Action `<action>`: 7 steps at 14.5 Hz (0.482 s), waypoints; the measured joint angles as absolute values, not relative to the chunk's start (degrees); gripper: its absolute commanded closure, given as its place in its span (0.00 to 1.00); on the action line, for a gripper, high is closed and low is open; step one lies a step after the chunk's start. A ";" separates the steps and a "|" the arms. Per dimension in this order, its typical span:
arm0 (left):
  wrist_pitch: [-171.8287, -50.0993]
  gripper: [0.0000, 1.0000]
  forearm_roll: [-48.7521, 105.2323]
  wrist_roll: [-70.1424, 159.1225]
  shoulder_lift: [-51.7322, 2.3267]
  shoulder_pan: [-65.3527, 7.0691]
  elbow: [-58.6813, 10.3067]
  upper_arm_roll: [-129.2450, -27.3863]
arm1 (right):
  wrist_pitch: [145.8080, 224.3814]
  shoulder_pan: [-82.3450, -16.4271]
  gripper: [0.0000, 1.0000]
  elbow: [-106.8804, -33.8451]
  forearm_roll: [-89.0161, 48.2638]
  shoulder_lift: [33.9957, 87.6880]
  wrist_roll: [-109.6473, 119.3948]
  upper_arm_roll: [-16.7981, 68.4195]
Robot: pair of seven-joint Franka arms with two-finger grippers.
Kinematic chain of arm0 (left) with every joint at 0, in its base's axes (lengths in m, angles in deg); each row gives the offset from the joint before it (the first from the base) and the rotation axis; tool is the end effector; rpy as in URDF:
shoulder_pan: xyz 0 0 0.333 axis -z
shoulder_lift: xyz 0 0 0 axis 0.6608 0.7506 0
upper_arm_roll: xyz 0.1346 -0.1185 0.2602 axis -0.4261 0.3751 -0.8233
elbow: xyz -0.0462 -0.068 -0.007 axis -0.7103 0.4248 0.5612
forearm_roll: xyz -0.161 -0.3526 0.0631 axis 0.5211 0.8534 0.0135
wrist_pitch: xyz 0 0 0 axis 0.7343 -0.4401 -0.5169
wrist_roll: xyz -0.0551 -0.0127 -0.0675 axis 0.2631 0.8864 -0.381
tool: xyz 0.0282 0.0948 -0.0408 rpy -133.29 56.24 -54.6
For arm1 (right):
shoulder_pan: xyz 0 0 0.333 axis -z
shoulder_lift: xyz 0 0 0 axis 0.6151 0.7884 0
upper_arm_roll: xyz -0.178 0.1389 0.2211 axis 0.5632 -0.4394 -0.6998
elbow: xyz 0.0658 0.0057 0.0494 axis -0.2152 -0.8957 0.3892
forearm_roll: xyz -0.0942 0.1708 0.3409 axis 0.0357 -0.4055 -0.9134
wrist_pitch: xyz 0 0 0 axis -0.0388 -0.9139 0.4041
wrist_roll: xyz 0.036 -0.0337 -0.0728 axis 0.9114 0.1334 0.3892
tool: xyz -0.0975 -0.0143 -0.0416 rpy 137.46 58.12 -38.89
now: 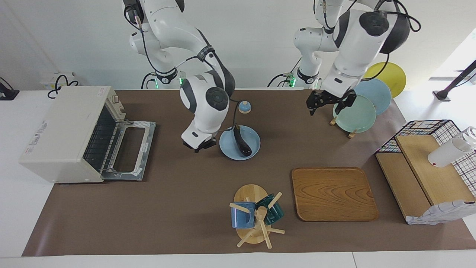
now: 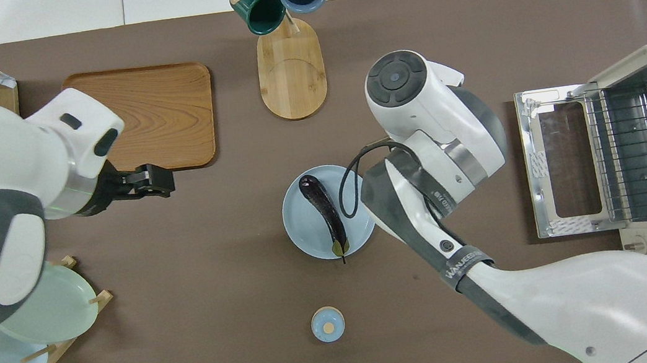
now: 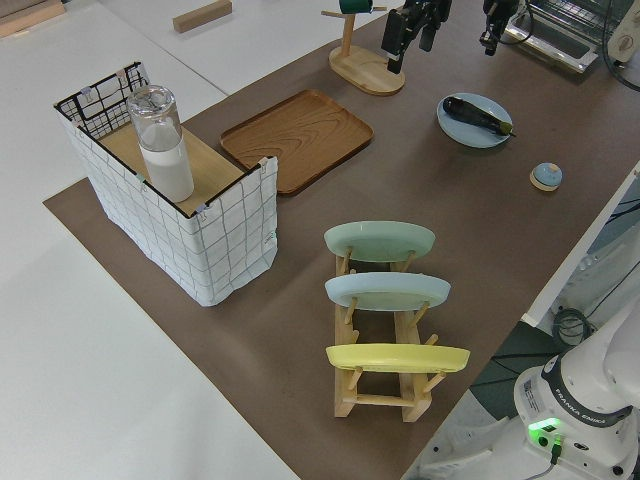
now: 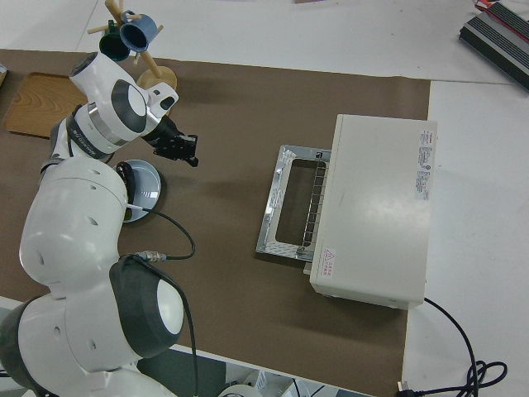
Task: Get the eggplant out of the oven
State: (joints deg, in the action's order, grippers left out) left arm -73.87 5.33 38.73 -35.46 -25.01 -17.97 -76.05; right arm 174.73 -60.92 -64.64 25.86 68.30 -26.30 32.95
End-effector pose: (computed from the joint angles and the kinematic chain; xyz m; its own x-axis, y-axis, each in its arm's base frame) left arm 0.5161 -0.2088 0.5421 0.9996 0.0001 -0.0287 0.0010 -0.9996 0.0297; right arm 0.5903 0.2283 0.3468 0.9872 0.0874 -0.1337 0.1254 -0.9426 0.3094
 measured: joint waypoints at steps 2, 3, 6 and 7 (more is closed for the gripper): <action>-78.34 0.00 6.65 31.68 -33.54 -20.41 -19.41 -75.88 | 180.11 -57.94 1.00 -71.28 29.68 66.77 -26.10 32.94; -80.87 0.00 6.89 28.70 -31.91 -18.06 -19.76 -75.85 | 182.66 -56.48 1.00 -74.41 32.04 66.07 -26.09 32.94; -89.17 0.00 7.06 19.43 -25.83 -11.80 -20.12 -75.79 | 187.33 -51.65 1.00 -80.17 35.90 64.63 -24.53 32.94; -92.63 0.00 7.06 16.91 -23.87 -10.01 -20.49 -75.77 | 187.91 -50.27 1.00 -80.89 36.12 64.34 -23.55 32.93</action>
State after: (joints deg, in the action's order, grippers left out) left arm -92.63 7.06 16.91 -23.87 -10.01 -20.49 -75.77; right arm 187.91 -50.27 -80.89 36.12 64.34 -23.55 32.93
